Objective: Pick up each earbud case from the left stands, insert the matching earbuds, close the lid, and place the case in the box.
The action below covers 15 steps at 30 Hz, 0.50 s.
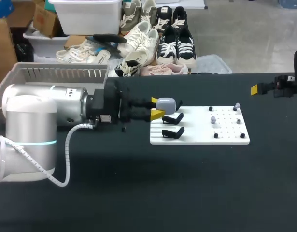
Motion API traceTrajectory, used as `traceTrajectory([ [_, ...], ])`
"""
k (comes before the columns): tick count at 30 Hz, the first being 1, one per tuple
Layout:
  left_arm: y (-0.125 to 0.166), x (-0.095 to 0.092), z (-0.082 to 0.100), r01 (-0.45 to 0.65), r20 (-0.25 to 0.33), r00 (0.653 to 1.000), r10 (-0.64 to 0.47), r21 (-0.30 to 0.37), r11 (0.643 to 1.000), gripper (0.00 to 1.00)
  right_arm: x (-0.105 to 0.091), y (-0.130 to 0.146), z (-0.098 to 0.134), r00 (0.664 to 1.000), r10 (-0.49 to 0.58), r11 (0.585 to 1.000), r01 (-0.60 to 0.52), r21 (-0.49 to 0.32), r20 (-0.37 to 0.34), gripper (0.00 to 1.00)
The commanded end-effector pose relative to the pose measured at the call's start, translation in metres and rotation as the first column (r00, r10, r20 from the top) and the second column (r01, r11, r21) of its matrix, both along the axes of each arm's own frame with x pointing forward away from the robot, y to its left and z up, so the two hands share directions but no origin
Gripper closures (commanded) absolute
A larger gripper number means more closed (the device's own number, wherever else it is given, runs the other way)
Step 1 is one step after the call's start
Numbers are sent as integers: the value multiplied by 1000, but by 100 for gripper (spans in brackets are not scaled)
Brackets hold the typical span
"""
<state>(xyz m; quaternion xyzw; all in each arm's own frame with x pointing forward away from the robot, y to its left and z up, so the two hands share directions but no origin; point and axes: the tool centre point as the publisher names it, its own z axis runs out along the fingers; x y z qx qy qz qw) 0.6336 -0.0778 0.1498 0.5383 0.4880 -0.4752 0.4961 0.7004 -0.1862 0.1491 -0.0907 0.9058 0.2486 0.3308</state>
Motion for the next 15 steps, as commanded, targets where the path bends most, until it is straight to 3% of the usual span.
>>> traceTrajectory([
  [1, -8, 5, -8, 9, 7, 1000, -10, 6, 1000, 100, -5, 2, 1, 1000, 21, 1000, -21, 15, -5, 0],
  [7, -13, 8, -12, 17, 19, 1000, -18, 16, 1000, 100, -31, 29, 15, 995, 92, 993, -89, -82, 43, 0],
  [15, -17, 11, -13, 26, 36, 999, -26, 18, 1000, 100, -63, 80, 27, 974, 216, 967, -204, -150, 64, 0],
])
